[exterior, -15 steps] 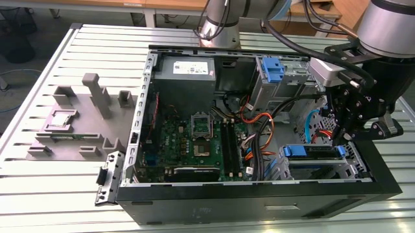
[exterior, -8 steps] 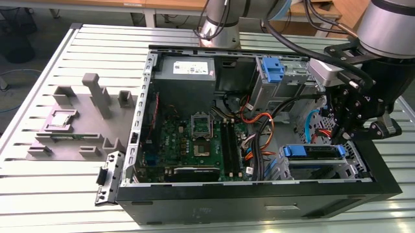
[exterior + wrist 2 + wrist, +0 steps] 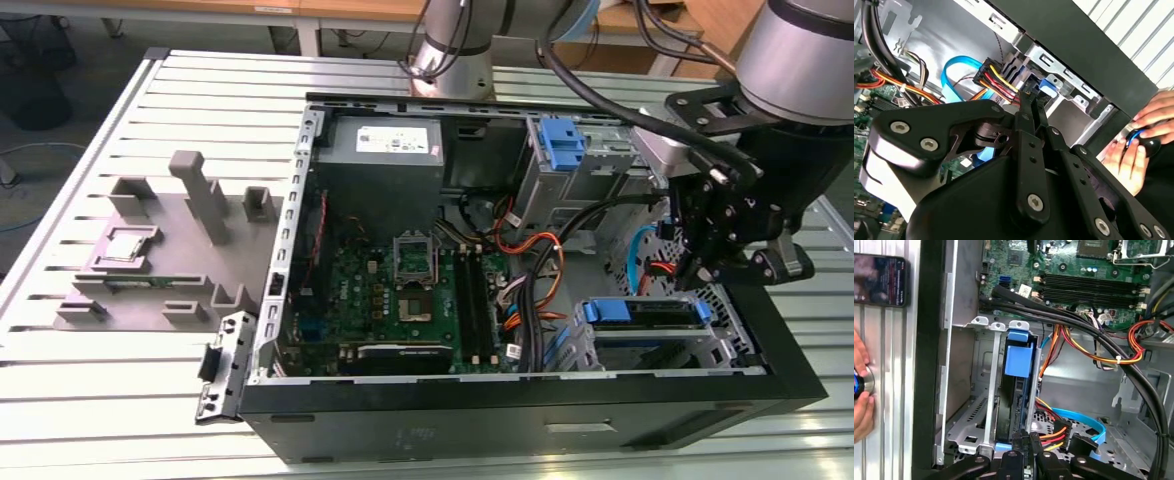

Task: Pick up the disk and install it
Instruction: 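Insert the first disk wire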

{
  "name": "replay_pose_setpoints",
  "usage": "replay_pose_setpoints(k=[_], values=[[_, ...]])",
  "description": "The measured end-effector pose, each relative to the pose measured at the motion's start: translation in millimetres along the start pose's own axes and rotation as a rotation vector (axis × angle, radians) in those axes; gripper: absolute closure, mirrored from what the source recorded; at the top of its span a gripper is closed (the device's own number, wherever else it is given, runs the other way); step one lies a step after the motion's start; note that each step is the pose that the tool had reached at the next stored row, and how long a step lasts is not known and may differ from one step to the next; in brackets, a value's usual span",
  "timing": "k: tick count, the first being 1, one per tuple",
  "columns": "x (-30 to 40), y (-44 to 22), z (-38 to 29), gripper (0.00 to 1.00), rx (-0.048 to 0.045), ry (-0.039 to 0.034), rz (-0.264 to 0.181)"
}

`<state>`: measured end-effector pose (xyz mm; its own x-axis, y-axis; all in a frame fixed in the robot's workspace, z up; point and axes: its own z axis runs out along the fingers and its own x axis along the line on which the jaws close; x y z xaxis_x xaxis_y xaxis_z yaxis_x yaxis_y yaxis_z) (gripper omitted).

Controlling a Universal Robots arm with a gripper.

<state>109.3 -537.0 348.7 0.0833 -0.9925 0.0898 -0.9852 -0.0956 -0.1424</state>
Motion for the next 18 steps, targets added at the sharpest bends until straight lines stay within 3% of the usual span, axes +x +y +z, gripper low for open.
replay_pose_setpoints(k=[8,15,18], values=[[-0.2,0.5,3.4,0.83,-0.0107,0.0146,0.103],[-0.5,1.1,7.9,0.83,-0.0186,0.01,0.126],[-0.6,1.3,9.1,0.83,-0.0227,0.0154,0.166]])
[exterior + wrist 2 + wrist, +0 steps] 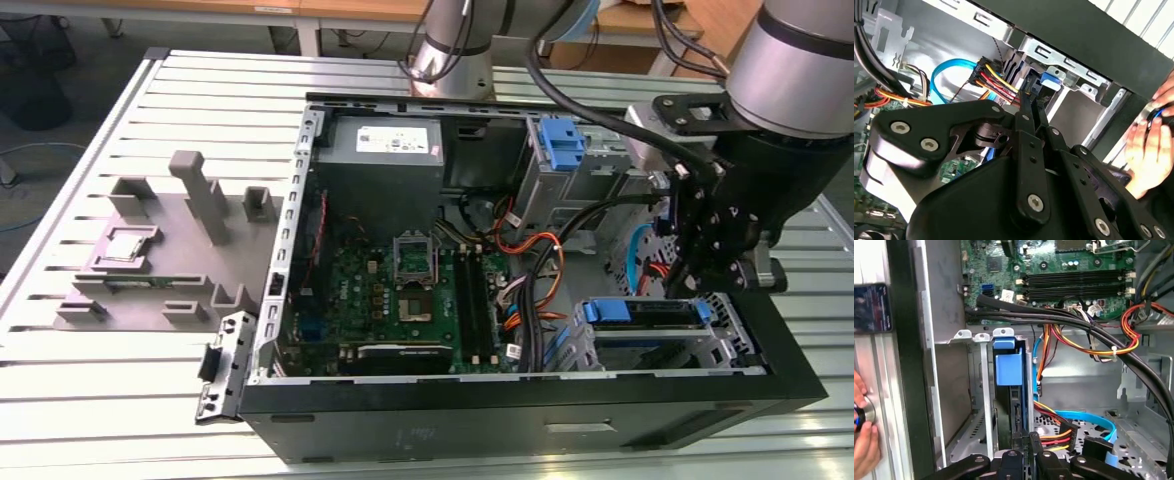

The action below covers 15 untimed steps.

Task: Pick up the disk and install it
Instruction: 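Insert the first disk wire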

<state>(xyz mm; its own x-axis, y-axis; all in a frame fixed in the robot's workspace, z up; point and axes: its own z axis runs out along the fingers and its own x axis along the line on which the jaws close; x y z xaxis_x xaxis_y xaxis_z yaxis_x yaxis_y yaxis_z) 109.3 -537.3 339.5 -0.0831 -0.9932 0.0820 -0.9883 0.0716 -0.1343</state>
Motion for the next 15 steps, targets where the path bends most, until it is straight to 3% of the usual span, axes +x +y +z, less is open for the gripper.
replay_pose_setpoints(k=[3,5,12,15], values=[[-0.1,0.3,1.8,0.83,-0.0043,0.0049,0.04],[-0.2,0.5,3.5,0.83,-0.0061,0.0048,0.044],[0.8,1.0,6.6,0.83,-0.009,-0.0042,0.046],[2.0,0.9,7.1,0.83,-0.0154,-0.006,0.045]])
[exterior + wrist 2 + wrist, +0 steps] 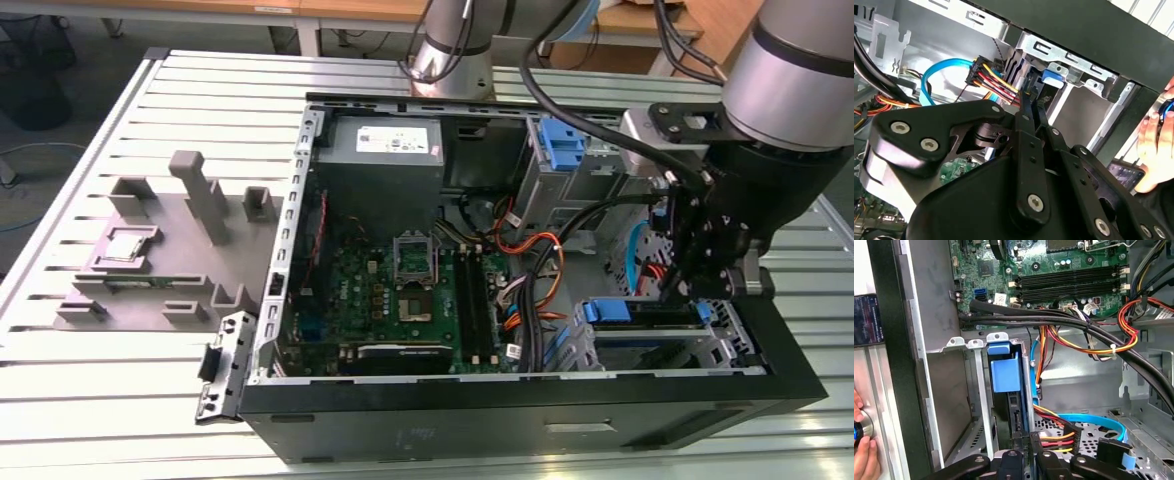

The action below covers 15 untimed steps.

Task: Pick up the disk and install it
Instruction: 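Insert the first disk wire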

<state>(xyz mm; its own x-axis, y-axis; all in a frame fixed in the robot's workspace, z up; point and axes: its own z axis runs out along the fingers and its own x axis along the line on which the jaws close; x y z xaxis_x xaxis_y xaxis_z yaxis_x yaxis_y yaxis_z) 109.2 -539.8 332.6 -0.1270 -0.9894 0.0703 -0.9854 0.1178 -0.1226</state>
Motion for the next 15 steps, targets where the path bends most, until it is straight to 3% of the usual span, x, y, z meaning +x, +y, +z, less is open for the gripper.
replay_pose_setpoints(k=[5,9,15], values=[[1.8,-0.6,0.8,0.83,-0.0101,0.0,-0.002],[1.2,-5.0,1.7,0.83,-0.0182,0.0007,-0.002],[1.9,-5.4,2.6,0.83,-0.0206,-0.0039,-0.004]])
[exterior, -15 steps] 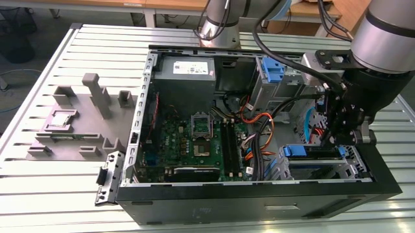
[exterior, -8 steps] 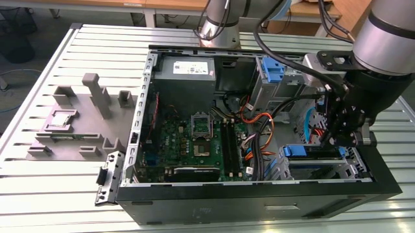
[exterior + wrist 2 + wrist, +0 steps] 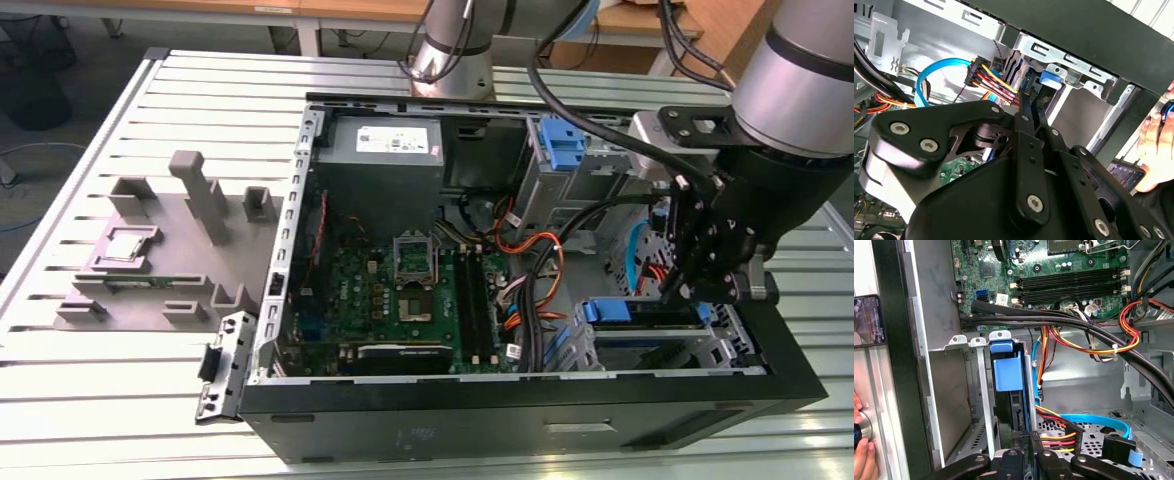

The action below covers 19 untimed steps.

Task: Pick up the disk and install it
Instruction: 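Insert the first disk wire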

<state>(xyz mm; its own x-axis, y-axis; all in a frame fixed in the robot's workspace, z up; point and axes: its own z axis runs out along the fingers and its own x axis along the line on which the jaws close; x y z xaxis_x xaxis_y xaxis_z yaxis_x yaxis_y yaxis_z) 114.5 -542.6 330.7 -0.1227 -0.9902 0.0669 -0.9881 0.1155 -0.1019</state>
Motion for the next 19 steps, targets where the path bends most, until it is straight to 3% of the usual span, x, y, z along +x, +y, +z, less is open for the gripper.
replay_pose_setpoints(k=[6,13,19], values=[[0.2,-0.3,-3.0,0.83,0.0001,-0.0003,0.0],[0.5,0.7,-2.6,0.83,0.0029,-0.0048,-0.044],[1.5,1.7,-1.5,0.83,0.003,-0.0047,-0.044]])
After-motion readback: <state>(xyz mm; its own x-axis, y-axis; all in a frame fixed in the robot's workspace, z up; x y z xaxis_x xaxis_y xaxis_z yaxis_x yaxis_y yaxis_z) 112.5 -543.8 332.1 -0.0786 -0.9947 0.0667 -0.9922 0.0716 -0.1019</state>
